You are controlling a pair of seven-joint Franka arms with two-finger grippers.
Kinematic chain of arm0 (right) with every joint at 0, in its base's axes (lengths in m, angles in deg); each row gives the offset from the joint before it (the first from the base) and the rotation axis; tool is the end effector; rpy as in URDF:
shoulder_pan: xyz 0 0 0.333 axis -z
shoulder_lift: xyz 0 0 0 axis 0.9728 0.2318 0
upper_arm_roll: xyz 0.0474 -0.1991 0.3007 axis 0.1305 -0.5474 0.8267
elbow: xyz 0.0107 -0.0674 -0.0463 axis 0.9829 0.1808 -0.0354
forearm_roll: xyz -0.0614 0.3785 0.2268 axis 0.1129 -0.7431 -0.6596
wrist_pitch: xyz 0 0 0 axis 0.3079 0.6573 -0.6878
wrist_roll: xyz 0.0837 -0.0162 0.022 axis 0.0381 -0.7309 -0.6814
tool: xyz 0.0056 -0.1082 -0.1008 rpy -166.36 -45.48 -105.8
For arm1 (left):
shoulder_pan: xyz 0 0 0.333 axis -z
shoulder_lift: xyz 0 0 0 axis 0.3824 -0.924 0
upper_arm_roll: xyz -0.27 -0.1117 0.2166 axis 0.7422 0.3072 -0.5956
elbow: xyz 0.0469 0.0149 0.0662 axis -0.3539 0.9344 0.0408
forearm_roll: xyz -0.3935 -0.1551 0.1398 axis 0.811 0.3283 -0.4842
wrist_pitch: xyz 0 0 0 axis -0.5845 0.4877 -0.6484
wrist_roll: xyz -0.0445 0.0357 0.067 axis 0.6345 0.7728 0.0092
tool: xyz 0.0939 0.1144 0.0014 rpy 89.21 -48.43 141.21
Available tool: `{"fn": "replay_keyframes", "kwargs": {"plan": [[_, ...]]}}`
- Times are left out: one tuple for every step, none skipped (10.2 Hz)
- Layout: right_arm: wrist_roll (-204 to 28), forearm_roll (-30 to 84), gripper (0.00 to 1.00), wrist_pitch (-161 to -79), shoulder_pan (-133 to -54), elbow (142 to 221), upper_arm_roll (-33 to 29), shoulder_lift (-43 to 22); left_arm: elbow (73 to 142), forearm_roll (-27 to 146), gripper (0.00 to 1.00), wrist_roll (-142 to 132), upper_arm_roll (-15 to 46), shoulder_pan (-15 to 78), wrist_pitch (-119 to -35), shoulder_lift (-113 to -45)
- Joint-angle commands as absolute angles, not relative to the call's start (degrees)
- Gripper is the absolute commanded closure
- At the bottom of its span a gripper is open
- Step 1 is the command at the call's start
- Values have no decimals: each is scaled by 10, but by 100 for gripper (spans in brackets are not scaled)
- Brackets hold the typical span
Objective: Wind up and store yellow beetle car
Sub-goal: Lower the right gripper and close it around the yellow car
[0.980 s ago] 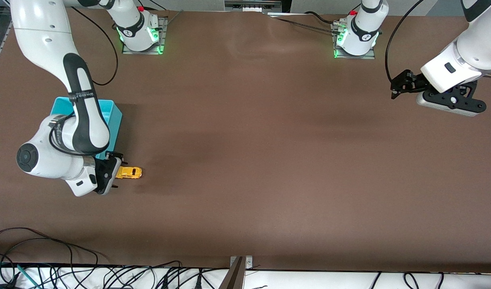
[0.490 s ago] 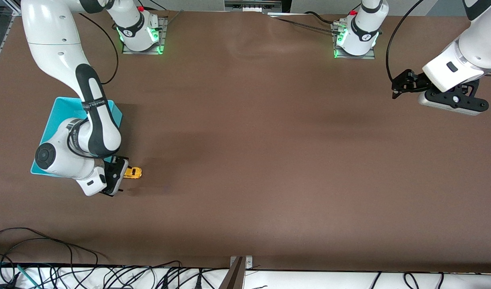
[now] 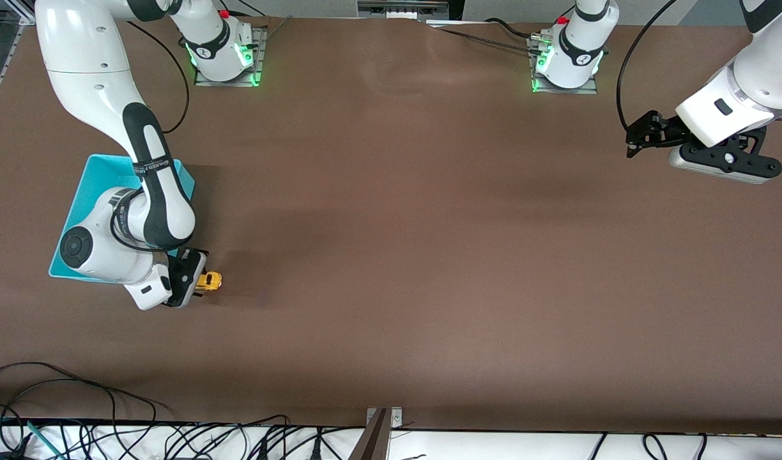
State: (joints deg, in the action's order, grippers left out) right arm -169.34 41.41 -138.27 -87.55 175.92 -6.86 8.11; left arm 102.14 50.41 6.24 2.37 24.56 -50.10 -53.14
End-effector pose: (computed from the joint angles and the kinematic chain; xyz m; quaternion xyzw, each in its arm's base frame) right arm 0.7591 0.0371 0.1501 -0.7965 -0.5998 -0.0496 0.0586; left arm 0.5959 -0.0768 0.5935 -0.9935 0.1085 0.0343 0.0017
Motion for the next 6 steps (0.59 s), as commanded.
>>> {"fn": "replay_keyframes", "kwargs": {"plan": [[-1693, 401, 70, -1393, -880, 1775, -69, 69, 1028, 519, 0, 62, 29, 236, -499, -520], [-1692, 401, 71, -1393, -881, 1774, -69, 66, 1024, 519, 0, 61, 29, 237, -497, -521], [-1692, 401, 67, -1392, -881, 1773, -69, 65, 1024, 519, 0, 61, 29, 237, -497, -522], [-1678, 401, 49, -1391, -882, 1771, -69, 65, 1024, 519, 0, 62, 29, 236, -496, -522], [-1662, 403, 43, -1390, -882, 1771, -68, 58, 1024, 519, 0, 62, 28, 236, -496, -522], [-1660, 403, 42, -1384, -883, 1769, -68, 56, 1023, 519, 0, 61, 28, 237, -496, -523]]}}
